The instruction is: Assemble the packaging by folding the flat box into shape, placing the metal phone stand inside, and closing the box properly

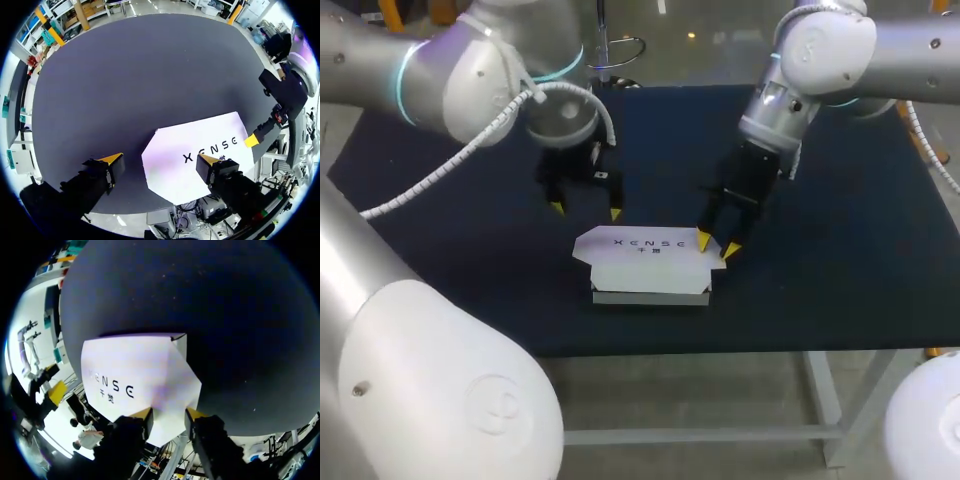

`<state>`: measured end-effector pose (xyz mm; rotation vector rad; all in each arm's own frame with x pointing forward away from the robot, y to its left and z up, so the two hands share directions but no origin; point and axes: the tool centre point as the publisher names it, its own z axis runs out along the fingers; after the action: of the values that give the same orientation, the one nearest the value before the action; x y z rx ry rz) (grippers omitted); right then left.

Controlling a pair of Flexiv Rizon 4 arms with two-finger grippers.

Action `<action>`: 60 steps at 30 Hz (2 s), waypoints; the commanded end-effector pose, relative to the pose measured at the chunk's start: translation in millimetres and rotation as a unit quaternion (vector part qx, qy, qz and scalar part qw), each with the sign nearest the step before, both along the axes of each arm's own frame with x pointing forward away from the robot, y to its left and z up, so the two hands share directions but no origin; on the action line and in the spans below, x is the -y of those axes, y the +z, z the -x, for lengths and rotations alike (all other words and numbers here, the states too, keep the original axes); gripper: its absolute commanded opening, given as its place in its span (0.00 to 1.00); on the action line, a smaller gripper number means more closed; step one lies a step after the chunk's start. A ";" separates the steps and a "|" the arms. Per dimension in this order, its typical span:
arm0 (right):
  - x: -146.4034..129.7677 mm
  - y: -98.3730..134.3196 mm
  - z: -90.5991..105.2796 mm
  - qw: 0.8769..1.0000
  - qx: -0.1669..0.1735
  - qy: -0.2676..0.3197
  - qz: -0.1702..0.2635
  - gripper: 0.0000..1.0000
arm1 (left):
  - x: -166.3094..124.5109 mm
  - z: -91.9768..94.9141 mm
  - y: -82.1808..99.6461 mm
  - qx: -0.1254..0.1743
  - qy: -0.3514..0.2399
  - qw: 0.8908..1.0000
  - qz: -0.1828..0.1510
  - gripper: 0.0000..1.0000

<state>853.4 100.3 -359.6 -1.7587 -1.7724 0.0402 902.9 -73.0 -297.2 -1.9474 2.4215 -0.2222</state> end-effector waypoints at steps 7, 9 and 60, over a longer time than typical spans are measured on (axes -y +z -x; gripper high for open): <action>-0.3 -2.5 0.9 1.000 0.002 -0.002 0.002 0.46 | 2.7 -7.6 -7.3 -0.243 0.125 0.958 -0.088 1.00; -0.6 -2.5 1.2 1.000 0.002 -0.001 0.003 0.46 | 2.7 -7.6 -7.3 -0.243 0.125 0.958 -0.088 1.00; -1.1 -5.4 2.9 1.000 -0.008 -0.009 -0.008 0.47 | 16.6 41.6 -55.8 -0.165 0.175 0.970 0.009 0.55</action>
<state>850.9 100.9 -364.9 -1.7597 -1.7416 0.0336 864.5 -89.2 -350.1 -2.5537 2.1889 0.1102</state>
